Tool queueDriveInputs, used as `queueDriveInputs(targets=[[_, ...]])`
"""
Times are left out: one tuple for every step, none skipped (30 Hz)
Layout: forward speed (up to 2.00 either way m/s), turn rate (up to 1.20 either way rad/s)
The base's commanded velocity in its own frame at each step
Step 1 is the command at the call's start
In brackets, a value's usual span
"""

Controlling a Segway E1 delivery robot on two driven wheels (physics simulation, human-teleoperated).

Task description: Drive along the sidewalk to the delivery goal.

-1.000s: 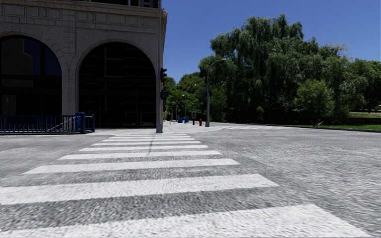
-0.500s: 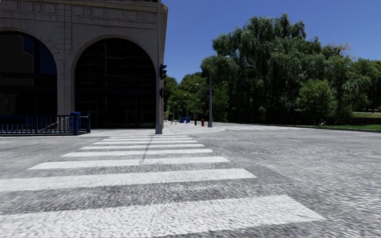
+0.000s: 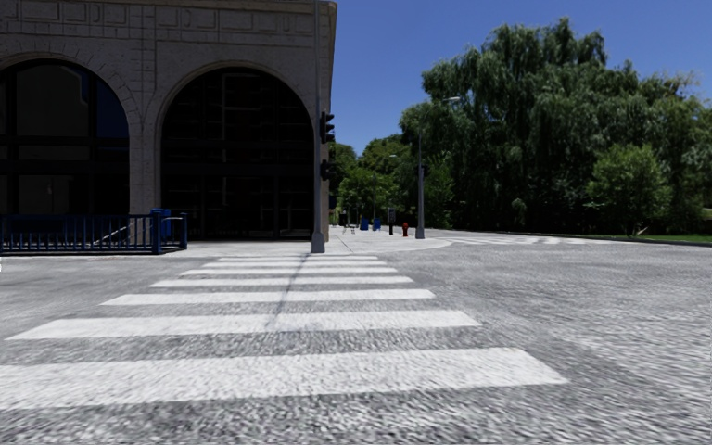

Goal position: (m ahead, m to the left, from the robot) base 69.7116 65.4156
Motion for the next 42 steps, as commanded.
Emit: queueDriveInputs(targets=[[1.49, 0.28], [1.49, 0.28], [1.49, 0.28], [1.49, 0.28], [1.49, 0.28], [1.49, 0.28], [1.49, 0.28], [1.49, 0.28], [1.49, 0.28], [1.49, 0.28], [1.49, 0.28], [1.49, 0.28], [1.49, 0.28], [1.49, 0.28], [1.49, 0.28], [1.49, 0.28], [1.49, 0.28], [1.49, 0.28], [1.49, 0.28], [1.49, 0.28], [1.49, 0.28], [1.49, 0.28], [1.49, 0.28], [1.49, 0.28], [1.49, 0.28], [1.49, 0.28], [1.49, 0.28], [1.49, 0.28], [1.49, 0.28], [1.49, 0.28], [1.49, 0.28], [1.49, 0.28], [1.49, 0.28], [1.49, 0.28], [1.49, 0.28], [1.49, 0.28], [1.49, 0.28], [1.49, 0.28], [1.49, 0.28], [1.49, 0.28], [1.49, 0.28], [1.49, 0.28]])
